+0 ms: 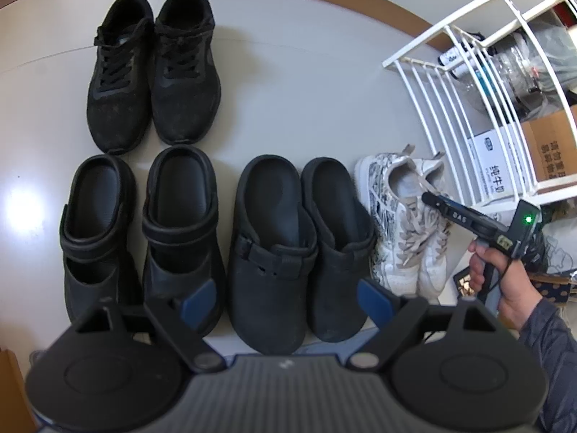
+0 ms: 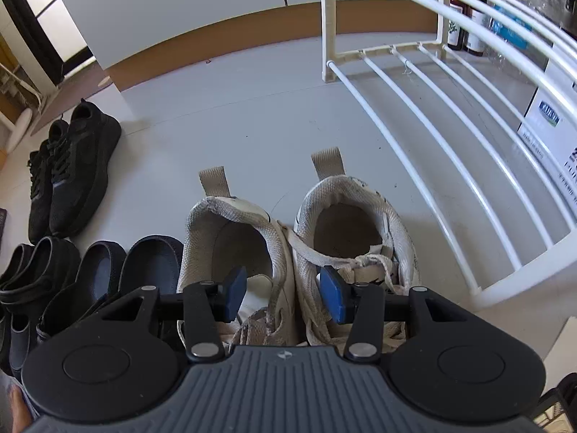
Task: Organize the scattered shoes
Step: 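Move the right gripper down onto the white sneakers' collars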
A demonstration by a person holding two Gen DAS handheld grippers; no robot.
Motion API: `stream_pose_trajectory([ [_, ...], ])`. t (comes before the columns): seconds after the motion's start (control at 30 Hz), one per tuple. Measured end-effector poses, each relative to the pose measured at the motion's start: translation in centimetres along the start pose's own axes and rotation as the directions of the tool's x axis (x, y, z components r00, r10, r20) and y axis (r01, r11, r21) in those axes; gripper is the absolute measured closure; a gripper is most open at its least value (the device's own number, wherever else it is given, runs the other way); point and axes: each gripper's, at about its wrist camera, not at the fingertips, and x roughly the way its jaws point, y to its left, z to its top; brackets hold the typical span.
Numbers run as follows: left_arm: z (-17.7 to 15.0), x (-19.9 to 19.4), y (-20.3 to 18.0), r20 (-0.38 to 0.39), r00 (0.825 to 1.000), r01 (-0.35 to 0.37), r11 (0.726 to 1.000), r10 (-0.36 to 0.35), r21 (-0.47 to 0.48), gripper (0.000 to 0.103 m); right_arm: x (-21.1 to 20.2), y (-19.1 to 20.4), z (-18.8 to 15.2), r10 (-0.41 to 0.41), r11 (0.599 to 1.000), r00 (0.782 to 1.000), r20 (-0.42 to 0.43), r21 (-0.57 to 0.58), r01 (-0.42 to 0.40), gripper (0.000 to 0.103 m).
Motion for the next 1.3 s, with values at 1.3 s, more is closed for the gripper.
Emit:
stream_pose_trajectory([
  [1.3,-0.5,1.3,-2.1,-0.033,0.999,0.003,0.999,-0.002,0.048,0.015,0.3,-2.5,-2.2,0.013,0.975,1.000,0.023,0.221,-0.018,0.064],
])
